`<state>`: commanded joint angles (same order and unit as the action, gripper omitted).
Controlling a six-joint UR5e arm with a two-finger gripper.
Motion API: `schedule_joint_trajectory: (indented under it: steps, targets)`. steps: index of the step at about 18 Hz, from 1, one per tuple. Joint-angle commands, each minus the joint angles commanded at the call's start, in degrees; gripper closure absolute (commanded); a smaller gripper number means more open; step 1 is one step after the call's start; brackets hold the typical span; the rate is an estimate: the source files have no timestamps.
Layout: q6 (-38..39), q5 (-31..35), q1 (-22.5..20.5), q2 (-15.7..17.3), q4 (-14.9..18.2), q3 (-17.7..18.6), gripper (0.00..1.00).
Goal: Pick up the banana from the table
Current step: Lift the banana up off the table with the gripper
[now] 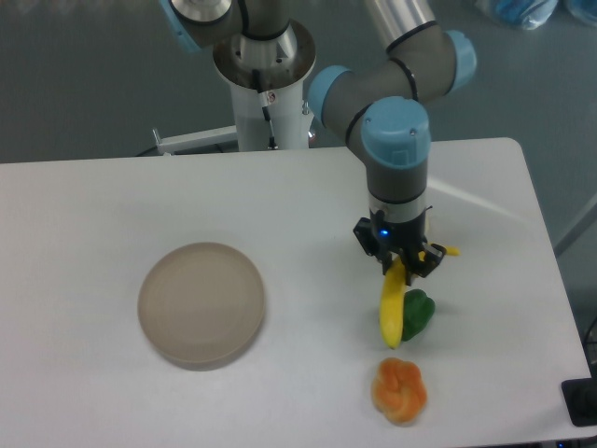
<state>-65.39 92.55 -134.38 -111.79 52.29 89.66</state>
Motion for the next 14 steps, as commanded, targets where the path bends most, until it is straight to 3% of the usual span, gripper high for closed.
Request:
schedule_joint_trajectory:
  steps: [14]
  targets:
    - [0.0, 0.0, -1.6, -0.5, -0.3, -0.4, 0.76]
